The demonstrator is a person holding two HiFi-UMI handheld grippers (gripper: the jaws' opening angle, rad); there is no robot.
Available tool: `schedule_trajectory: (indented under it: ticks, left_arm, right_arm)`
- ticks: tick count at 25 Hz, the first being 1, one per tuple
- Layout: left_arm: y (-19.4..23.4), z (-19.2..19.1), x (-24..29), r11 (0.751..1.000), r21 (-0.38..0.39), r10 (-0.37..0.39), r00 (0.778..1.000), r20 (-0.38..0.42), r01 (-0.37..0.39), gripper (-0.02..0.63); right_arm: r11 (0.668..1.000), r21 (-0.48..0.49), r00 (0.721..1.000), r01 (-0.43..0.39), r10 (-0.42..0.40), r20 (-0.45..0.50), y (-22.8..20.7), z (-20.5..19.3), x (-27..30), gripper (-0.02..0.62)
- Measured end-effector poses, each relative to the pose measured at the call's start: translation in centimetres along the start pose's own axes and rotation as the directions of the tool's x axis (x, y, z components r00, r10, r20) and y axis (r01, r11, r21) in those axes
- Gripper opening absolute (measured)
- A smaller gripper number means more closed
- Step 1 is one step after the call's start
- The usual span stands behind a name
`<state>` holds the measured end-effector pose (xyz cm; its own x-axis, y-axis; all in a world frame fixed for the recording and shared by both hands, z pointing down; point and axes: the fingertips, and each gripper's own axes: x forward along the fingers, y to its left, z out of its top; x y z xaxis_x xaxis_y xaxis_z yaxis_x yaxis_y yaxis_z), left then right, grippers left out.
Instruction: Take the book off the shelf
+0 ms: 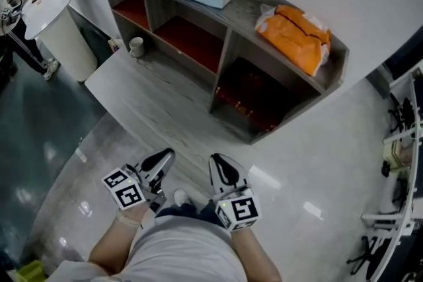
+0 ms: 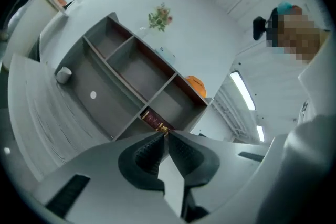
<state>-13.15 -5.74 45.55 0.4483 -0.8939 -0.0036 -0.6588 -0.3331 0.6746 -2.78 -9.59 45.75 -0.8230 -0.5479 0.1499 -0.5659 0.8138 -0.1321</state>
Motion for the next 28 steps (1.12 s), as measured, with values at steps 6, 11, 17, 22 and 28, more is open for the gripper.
schedule_trajectory:
  ticks: [6, 11, 17, 22, 28]
  left_arm:
    - [0.7, 0.2, 5.4, 0.971, -0.232, -0.057, 0.998, 0.028, 0.062, 0.025]
    - [1.3, -1.0, 10.3, 0.902, -0.427, -0.056, 0.998, 0.032, 0.064, 0.092]
    - [2.0, -1.2, 16.1, 0.785, -0.612, -0.051, 0.995, 0.082, 0.091, 0.229]
    - [3.1, -2.0, 19.9, 0.762, -0.643, -0.044, 0.997, 0.066, 0.076, 0.256]
    - [4.1, -2.8, 23.9, 0.764, -0.645, -0.030, 1.000, 0.005, 0.026, 0.289]
  right_arm:
    - [0.997, 0.052, 0.999, 0.051, -0.050, -0.003, -3.4, 0.8, -1.0, 0.032]
    - [0.994, 0.066, 0.997, 0.083, -0.083, -0.006, -7.1, 1.8, -1.8, 0.032]
    - [0.987, 0.097, 0.991, 0.131, -0.129, -0.020, -10.9, 2.0, -3.2, 0.032]
    - [0.982, 0.111, 0.988, 0.155, -0.153, -0.028, -13.2, 1.6, -4.3, 0.032]
    - [0.963, 0.153, 0.975, 0.223, -0.219, -0.038, -15.8, 1.1, -5.8, 0.032]
